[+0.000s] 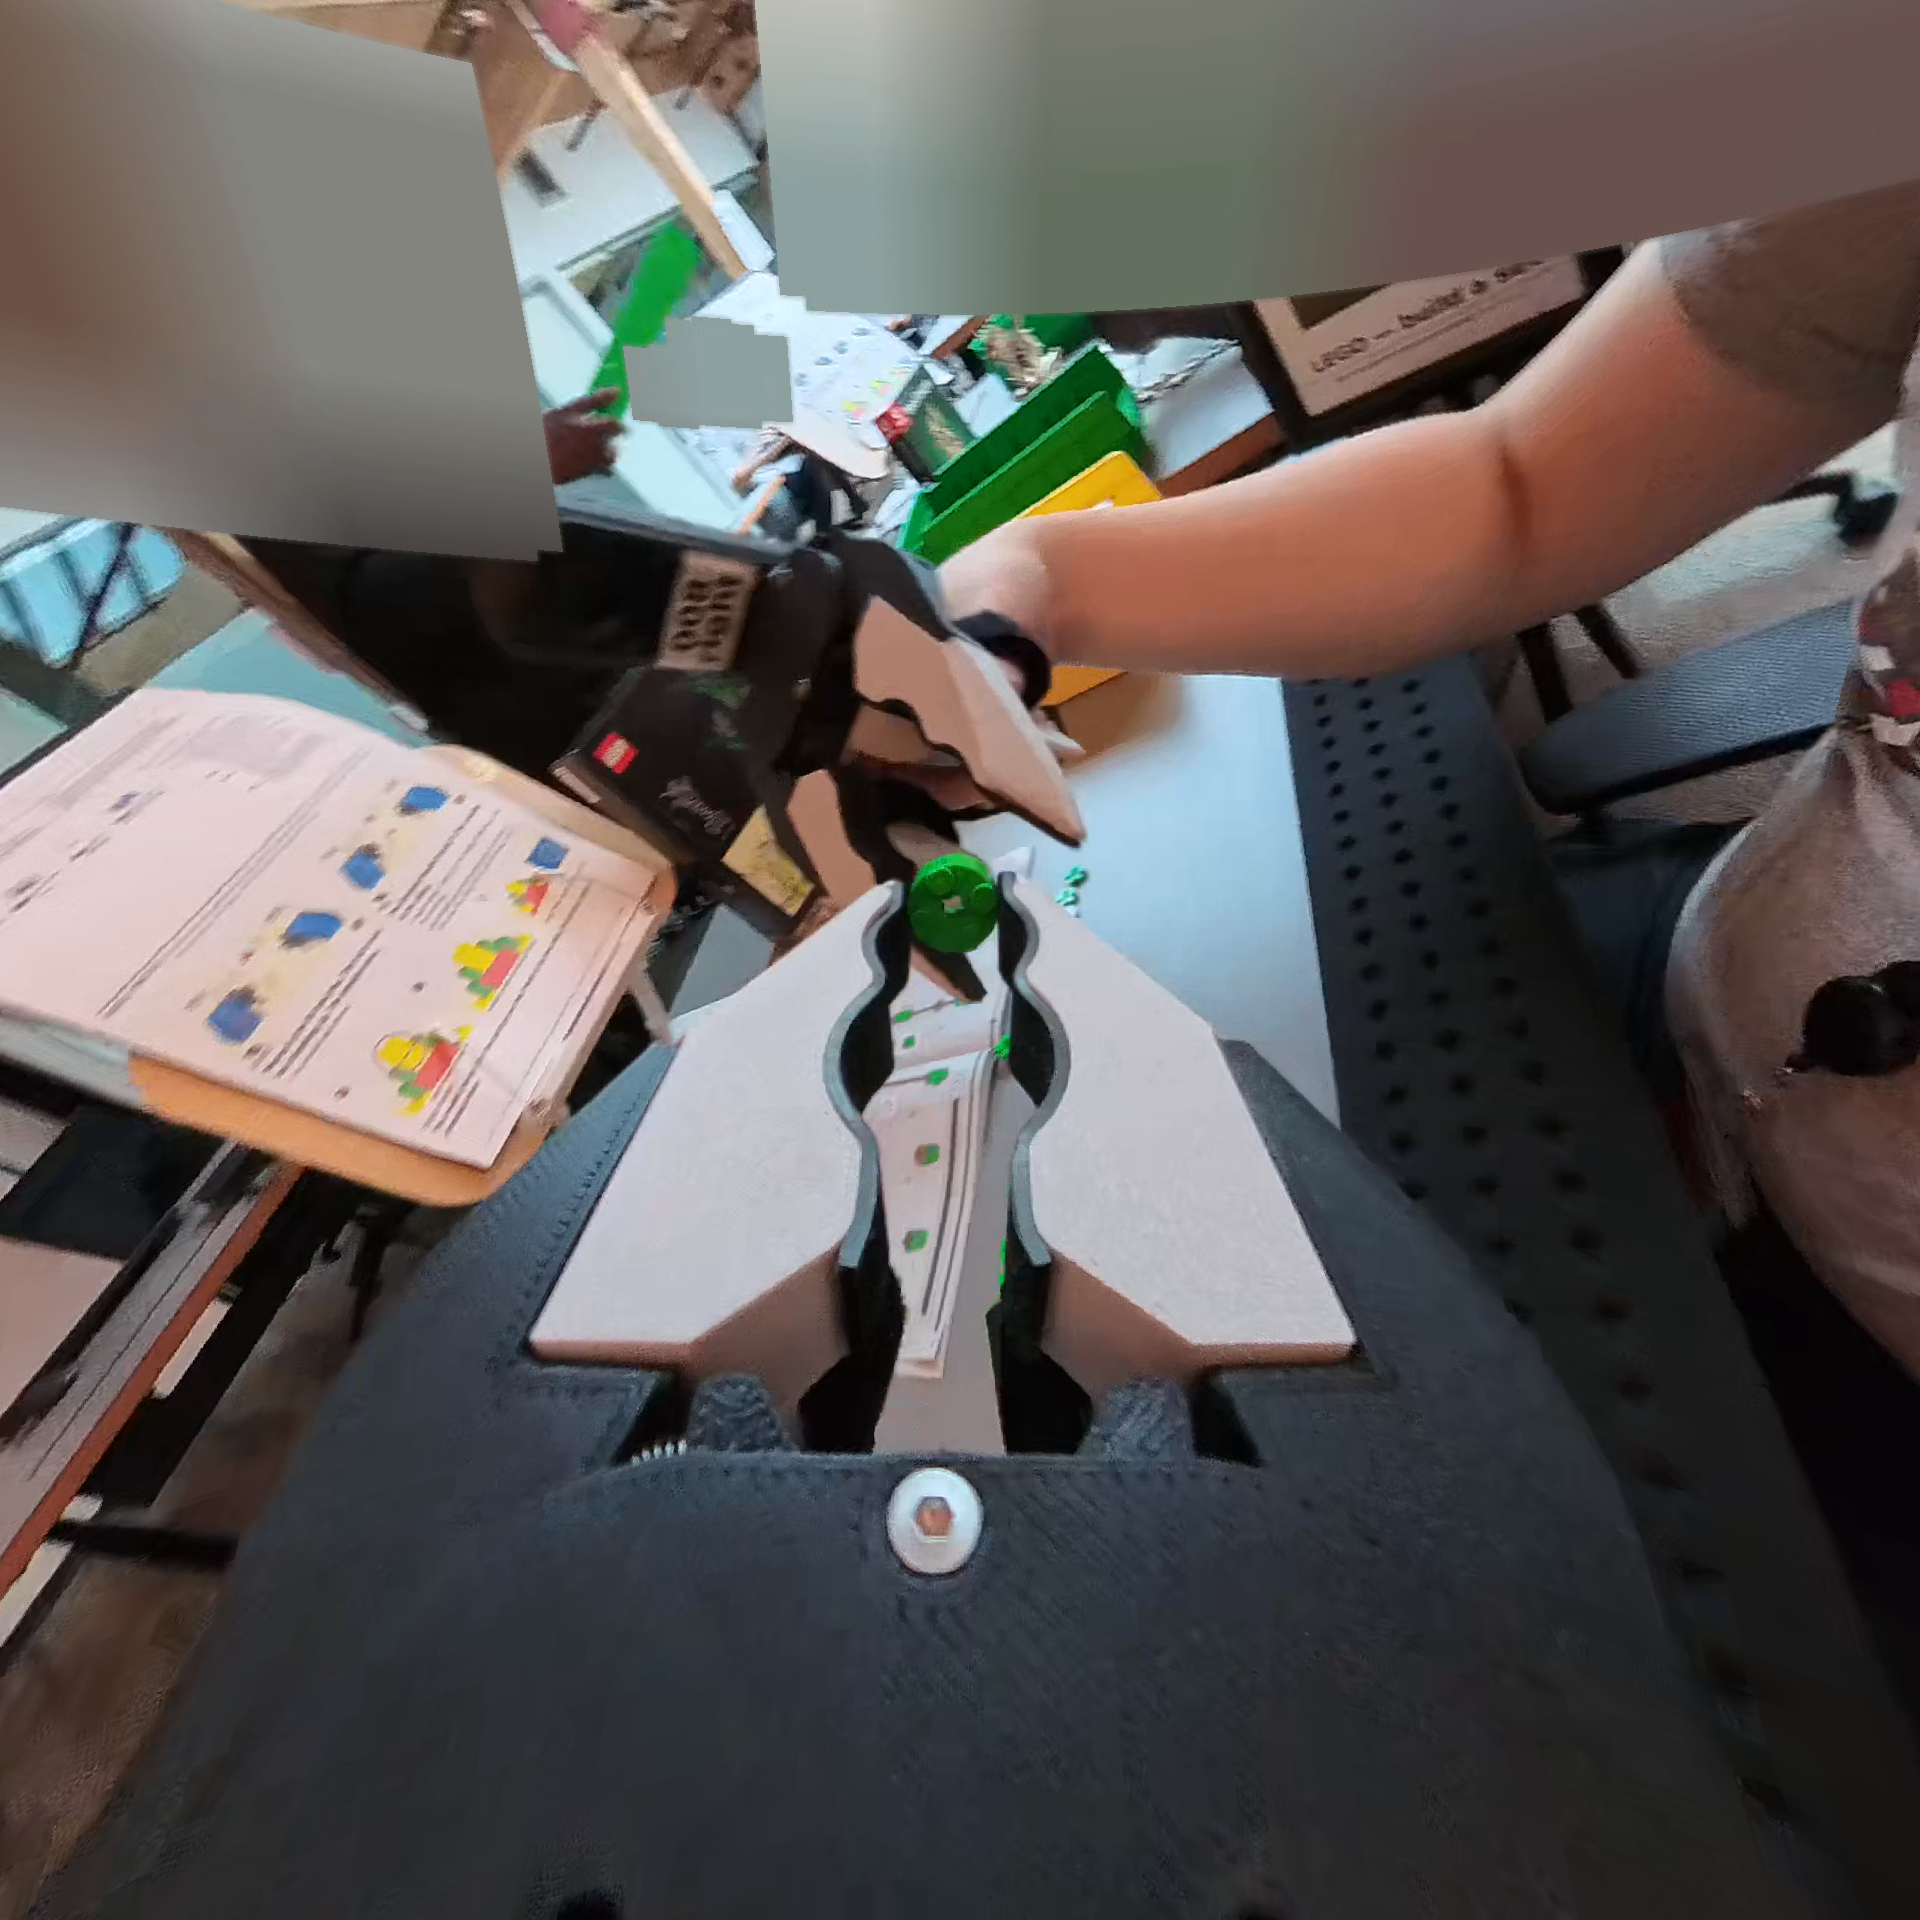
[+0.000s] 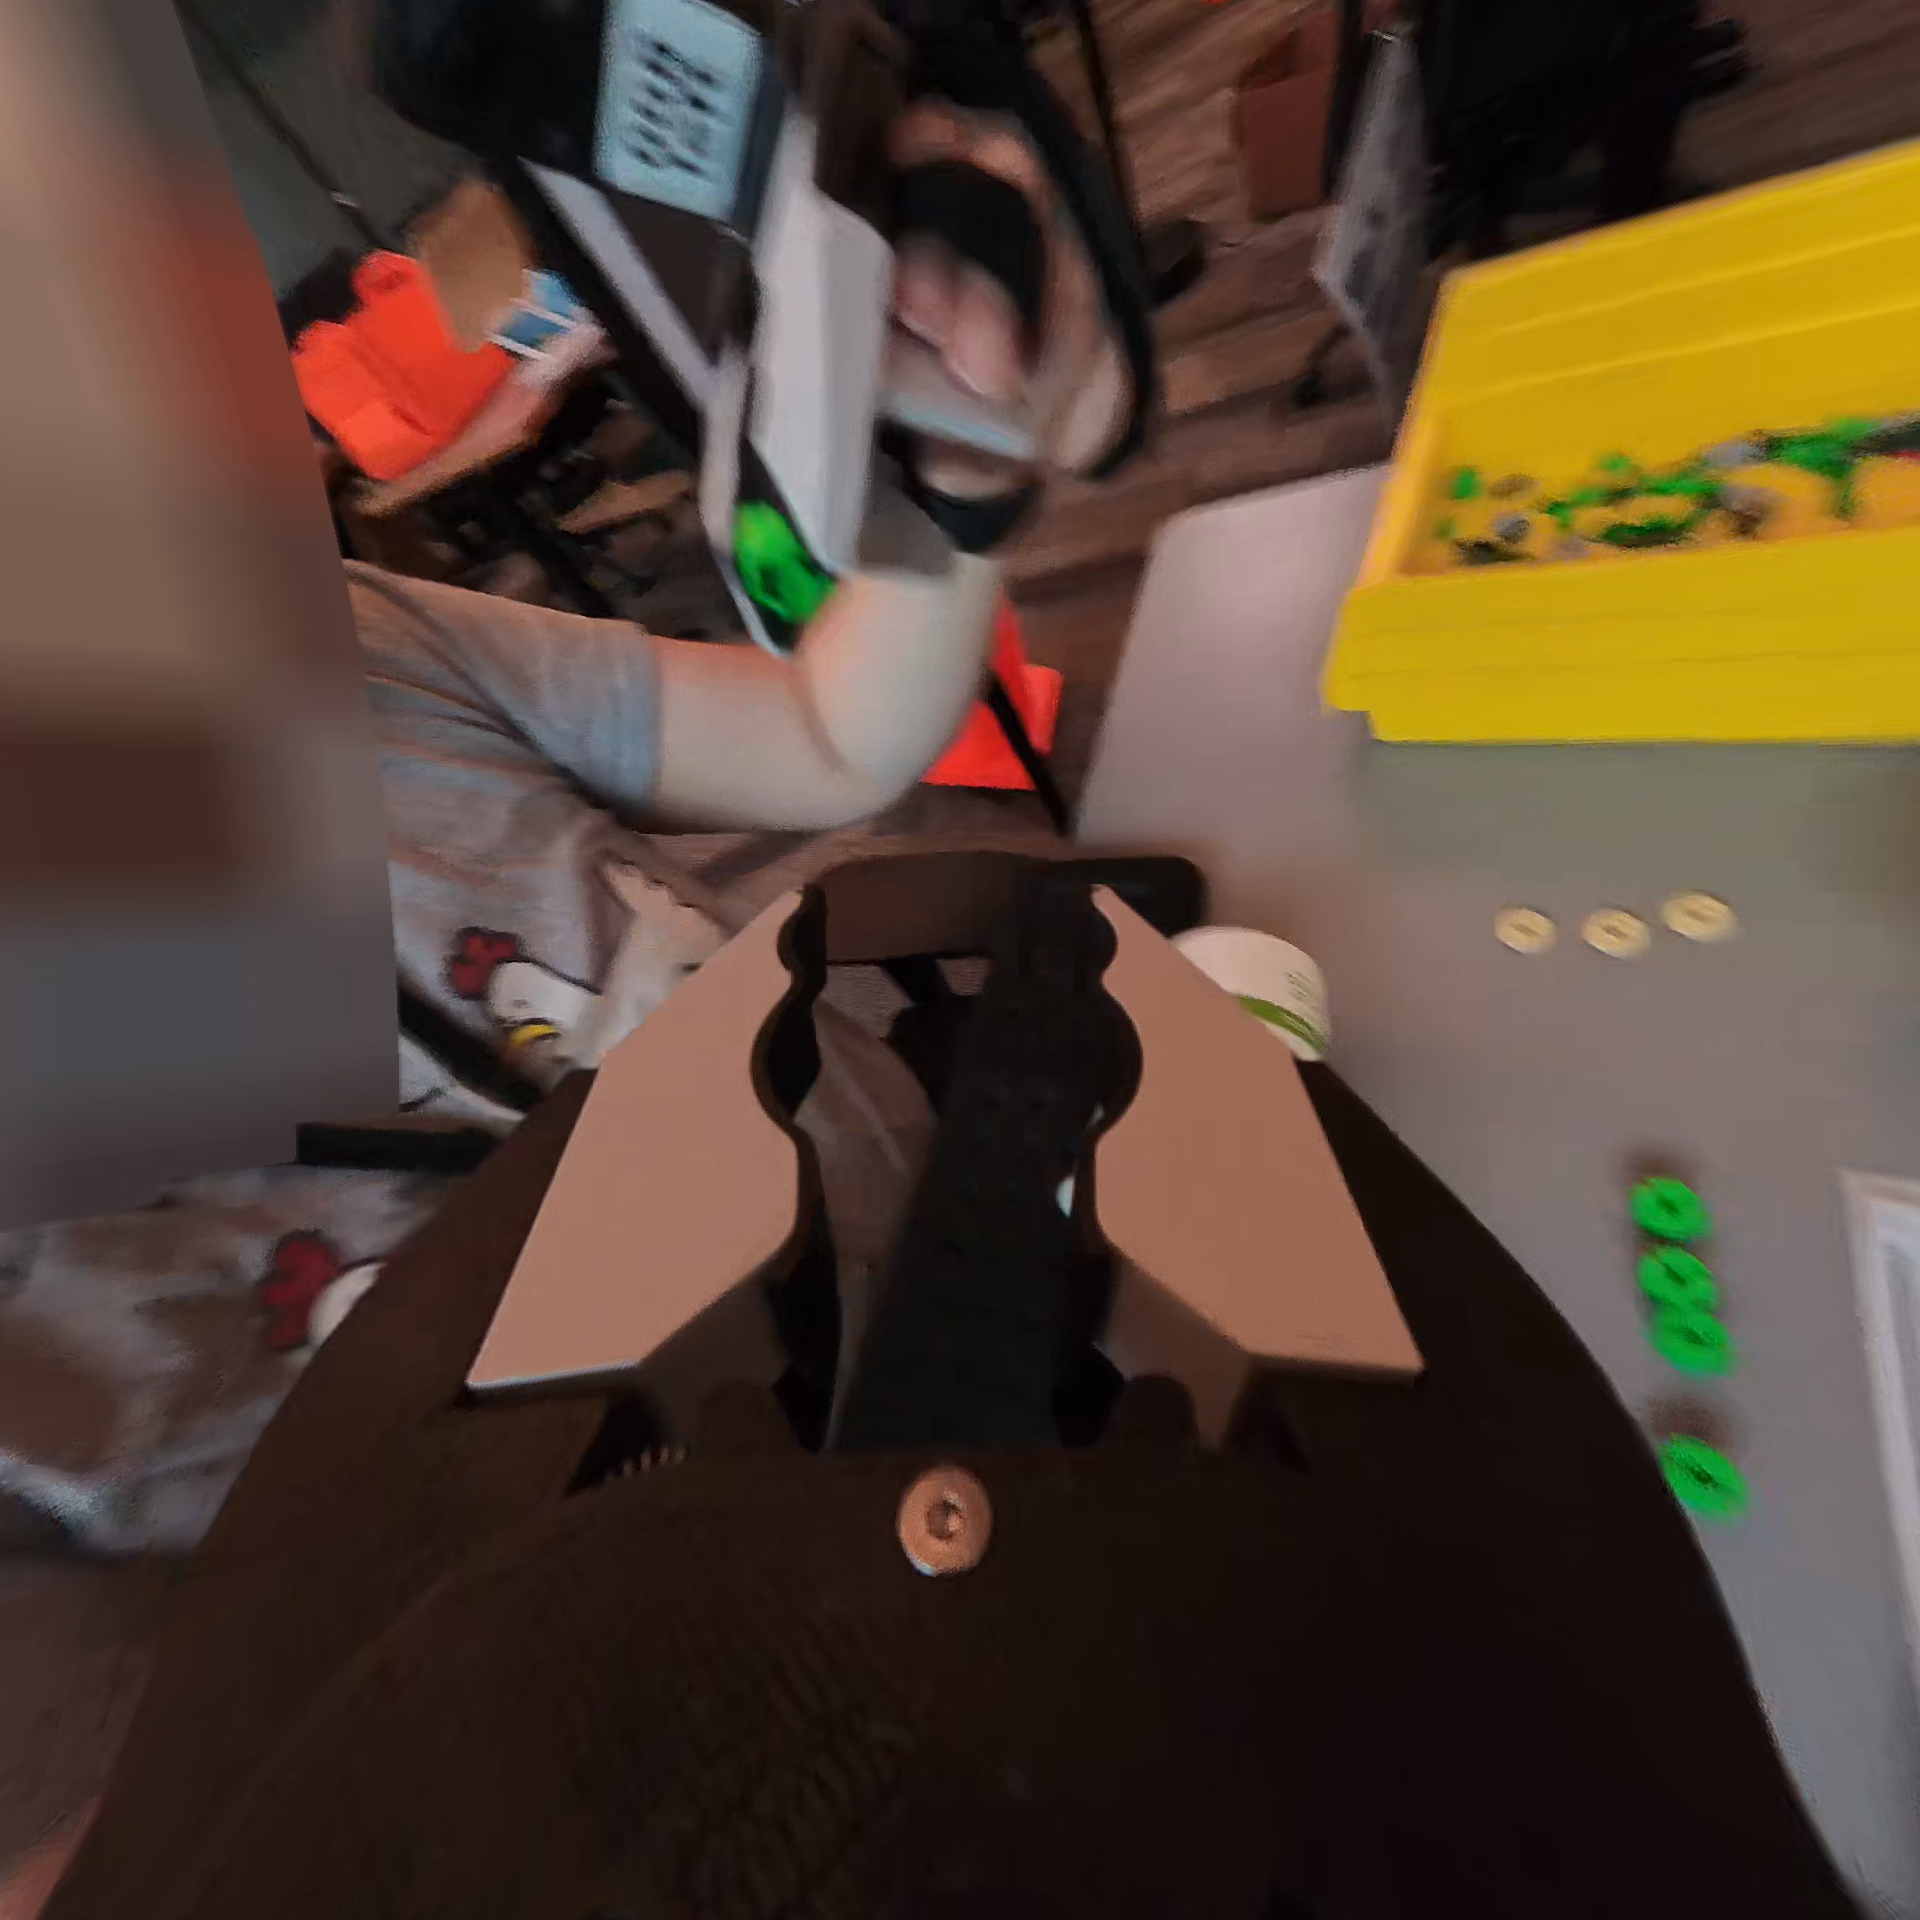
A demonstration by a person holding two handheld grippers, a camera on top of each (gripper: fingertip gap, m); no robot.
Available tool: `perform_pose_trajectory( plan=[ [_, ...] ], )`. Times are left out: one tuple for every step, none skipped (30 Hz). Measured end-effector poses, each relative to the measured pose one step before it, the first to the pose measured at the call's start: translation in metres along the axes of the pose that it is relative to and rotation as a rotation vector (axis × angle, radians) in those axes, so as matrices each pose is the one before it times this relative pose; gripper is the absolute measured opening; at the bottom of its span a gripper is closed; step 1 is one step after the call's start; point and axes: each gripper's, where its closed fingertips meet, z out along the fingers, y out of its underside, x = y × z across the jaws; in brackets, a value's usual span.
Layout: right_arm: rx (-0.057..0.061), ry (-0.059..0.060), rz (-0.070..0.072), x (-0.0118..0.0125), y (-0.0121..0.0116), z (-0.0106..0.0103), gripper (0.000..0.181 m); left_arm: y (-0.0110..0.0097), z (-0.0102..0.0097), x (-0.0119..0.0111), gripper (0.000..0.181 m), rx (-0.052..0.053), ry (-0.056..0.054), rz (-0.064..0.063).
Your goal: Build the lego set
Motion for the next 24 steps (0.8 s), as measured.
perform_pose_trajectory(
  plan=[
    [-0.0367, 0.0928, -0.0011, 0.01516, 0.00841, 0.00388, 0.050, 0.00265, -0.00784, -0.00191, 0.013, -0.0004, -0.0308, -0.0081],
    [-0.0557, 0.0838, -0.0037, 0.01305, 0.00942, 0.00699, 0.055, 0.00181, -0.00774, -0.00179, 0.014, 0.0018, -0.0270, -0.0099],
    [-0.0758, 0.0662, -0.0083, 0.00873, 0.01013, 0.00923, 0.059, 0.00152, -0.00745, -0.00140, 0.014, 0.0012, -0.0221, -0.0101],
    [-0.0785, 0.0614, -0.0121, 0.00677, 0.00828, 0.01003, 0.062, 0.00150, -0.00715, -0.00158, 0.014, -0.0013, -0.0216, -0.0078],
    [-0.0722, 0.0460, -0.0148, 0.00364, 0.00569, 0.01021, 0.064, 0.00185, -0.00680, -0.00225, 0.013, -0.0051, -0.0248, -0.0043],
    [-0.0622, 0.0149, -0.0137, -0.00129, 0.00320, 0.01033, 0.068, 0.00184, -0.00643, -0.00258, 0.014, -0.0078, -0.0259, -0.0018],
    [-0.0531, -0.0016, -0.0038, -0.00286, 0.00156, 0.00990, 0.070, 0.00182, -0.00633, -0.00244, 0.014, -0.0095, -0.0241, -0.0017],
    [-0.0510, 0.0056, 0.0041, -0.00038, 0.00105, 0.00926, 0.071, 0.00125, -0.00610, -0.00203, 0.014, -0.0079, -0.0218, -0.0021],
    [-0.0536, 0.0193, 0.0040, 0.00279, 0.00192, 0.00884, 0.072, 0.00032, -0.00599, -0.00154, 0.014, -0.0029, -0.0179, -0.0019],
    [-0.0532, 0.0182, -0.0027, 0.00319, 0.00239, 0.00850, 0.072, -0.00029, -0.00595, -0.00100, 0.014, -0.0006, -0.0152, -0.0018],
    [-0.0482, 0.0110, -0.0036, 0.00248, 0.00209, 0.00803, 0.073, 0.00001, -0.00565, -0.00104, 0.014, -0.0015, -0.0150, -0.0010],
    [-0.0383, -0.0013, -0.0019, 0.00077, 0.00079, 0.00749, 0.074, 0.00031, -0.00539, -0.00060, 0.014, -0.0022, -0.0128, -0.0008],
    [-0.0288, -0.0080, 0.0014, -0.00010, -0.00009, 0.00655, 0.074, 0.00068, -0.00488, -0.00007, 0.014, -0.0033, -0.0085, -0.0028],
    [-0.0294, -0.0075, 0.0026, -0.00007, 0.00043, 0.00592, 0.074, 0.00120, -0.00450, -0.00022, 0.014, -0.0047, -0.0080, -0.0042],
    [-0.0293, -0.0002, -0.0013, 0.00087, 0.00051, 0.00492, 0.075, 0.00156, -0.00404, -0.00040, 0.014, -0.0052, -0.0097, -0.0039],
    [-0.0221, 0.0069, -0.0067, 0.00157, -0.00032, 0.00407, 0.075, 0.00169, -0.00376, -0.00039, 0.014, -0.0051, -0.0092, -0.0034],
    [-0.0190, 0.0054, -0.0074, 0.00090, -0.00057, 0.00349, 0.075, 0.00170, -0.00334, -0.00027, 0.014, -0.0039, -0.0077, -0.0037],
    [-0.0186, -0.0018, -0.0047, -0.00020, -0.00042, 0.00336, 0.075, 0.00140, -0.00293, -0.00031, 0.014, -0.0021, -0.0072, -0.0040],
    [-0.0186, -0.0074, -0.0015, -0.00105, -0.00017, 0.00341, 0.076, 0.00119, -0.00265, -0.00029, 0.014, -0.0013, -0.0066, -0.0039],
    [-0.0192, -0.0054, 0.0002, -0.00074, 0.00022, 0.00331, 0.076, 0.00119, -0.00233, -0.00030, 0.014, -0.0018, -0.0061, -0.0038],
    [-0.0181, -0.0016, -0.0018, -0.00015, 0.00038, 0.00328, 0.077, 0.00111, -0.00205, -0.00037, 0.014, -0.0017, -0.0057, -0.0037],
    [-0.0179, 0.0007, -0.0024, 0.00014, 0.00067, 0.00320, 0.078, 0.00079, -0.00179, -0.00014, 0.014, -0.0004, -0.0041, -0.0035],
    [-0.0172, 0.0017, -0.0025, 0.00035, 0.00085, 0.00294, 0.078, 0.00057, -0.00147, 0.00017, 0.014, 0.0011, -0.0021, -0.0038],
    [-0.0165, 0.0029, -0.0014, 0.00051, 0.00106, 0.00280, 0.079, 0.00043, -0.00115, 0.00022, 0.014, 0.0016, -0.0011, -0.0040]
  ],
)
